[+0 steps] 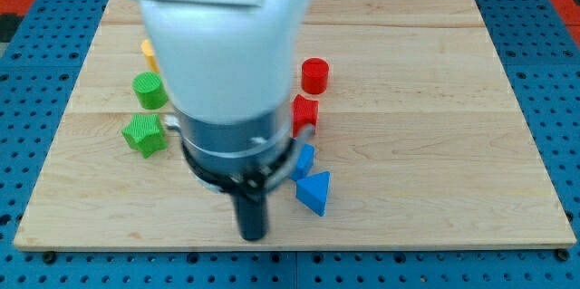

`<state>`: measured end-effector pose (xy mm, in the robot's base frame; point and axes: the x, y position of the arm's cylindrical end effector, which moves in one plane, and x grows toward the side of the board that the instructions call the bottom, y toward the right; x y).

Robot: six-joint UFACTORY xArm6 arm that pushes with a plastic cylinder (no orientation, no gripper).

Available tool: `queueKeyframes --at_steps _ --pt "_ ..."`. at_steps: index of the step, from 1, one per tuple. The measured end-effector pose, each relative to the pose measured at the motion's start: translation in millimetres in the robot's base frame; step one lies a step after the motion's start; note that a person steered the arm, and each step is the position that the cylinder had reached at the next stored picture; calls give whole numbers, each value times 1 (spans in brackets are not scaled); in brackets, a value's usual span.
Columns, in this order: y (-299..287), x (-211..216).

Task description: Slightly move red star towards bottom of the red circle

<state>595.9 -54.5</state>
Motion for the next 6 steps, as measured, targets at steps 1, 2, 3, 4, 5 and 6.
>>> queueKeyframes --at_steps 1,2,3,4,5,6 --pt "-9 -34" --pt "19 -54" --pt "47 -56" --pt "43 -56" --pt "-9 -67" --pt "-9 -93"
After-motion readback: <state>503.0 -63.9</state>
